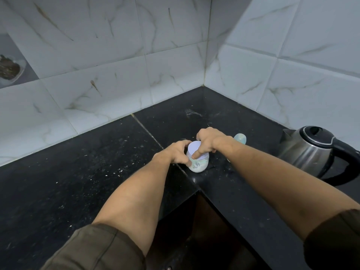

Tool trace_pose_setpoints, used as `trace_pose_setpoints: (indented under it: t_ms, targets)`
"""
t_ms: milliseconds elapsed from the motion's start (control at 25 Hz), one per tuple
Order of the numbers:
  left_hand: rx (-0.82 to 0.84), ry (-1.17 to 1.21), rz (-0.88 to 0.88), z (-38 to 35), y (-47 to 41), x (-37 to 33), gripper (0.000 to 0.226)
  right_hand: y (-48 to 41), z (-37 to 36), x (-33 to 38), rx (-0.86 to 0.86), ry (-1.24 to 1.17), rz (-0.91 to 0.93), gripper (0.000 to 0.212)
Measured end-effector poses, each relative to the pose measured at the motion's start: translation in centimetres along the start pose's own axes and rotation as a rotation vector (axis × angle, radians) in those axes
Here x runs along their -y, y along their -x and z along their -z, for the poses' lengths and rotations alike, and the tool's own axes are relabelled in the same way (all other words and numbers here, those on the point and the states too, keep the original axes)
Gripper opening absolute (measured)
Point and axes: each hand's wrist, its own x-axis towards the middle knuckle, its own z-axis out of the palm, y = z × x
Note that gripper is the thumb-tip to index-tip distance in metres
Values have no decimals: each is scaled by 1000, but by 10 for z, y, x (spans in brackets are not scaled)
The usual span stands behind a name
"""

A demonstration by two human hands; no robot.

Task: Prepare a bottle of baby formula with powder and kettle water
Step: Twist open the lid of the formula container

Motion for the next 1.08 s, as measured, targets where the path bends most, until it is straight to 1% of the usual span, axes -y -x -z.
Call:
trace_pose_setpoints:
  t_ms: [120, 240, 320, 600, 760, 840, 920, 1000, 1040, 1080]
  targets:
    - [-42, 102, -7, -18, -2, 2, 98, 2, -4, -2, -20, -30, -25, 55]
    - [-149, 230, -3, -37, -6, 0, 94, 4, -10, -4, -38, -40, -42, 55]
    - [-203, 274, -6, -44, -10, 2, 93, 5, -12, -5, -48, -38, -33, 52]
    - [-264, 316, -49, -51, -13, 9, 89, -4, -12, -8, -37, 36, 71, 48]
    - [-218, 303, -55, -46, -15, 9, 82, -11, -4, -7, 49, 175, 205, 41]
    - [-213, 305, -51, -43, -16, 9, 81, -15, -3, -8, 110, 209, 242, 52]
    - [-210, 305, -40, -42, -16, 8, 84, -19, -4, -10, 143, 216, 259, 72]
    - [-195, 278, -35, -38, -16, 6, 88, -18, 0, -12, 118, 166, 225, 96]
    - [-185, 262, -31, -36, -15, 5, 90, -17, 3, -12, 86, 143, 187, 100]
    - [-177, 250, -27, -35, -14, 4, 92, -16, 5, -12, 45, 140, 152, 99]
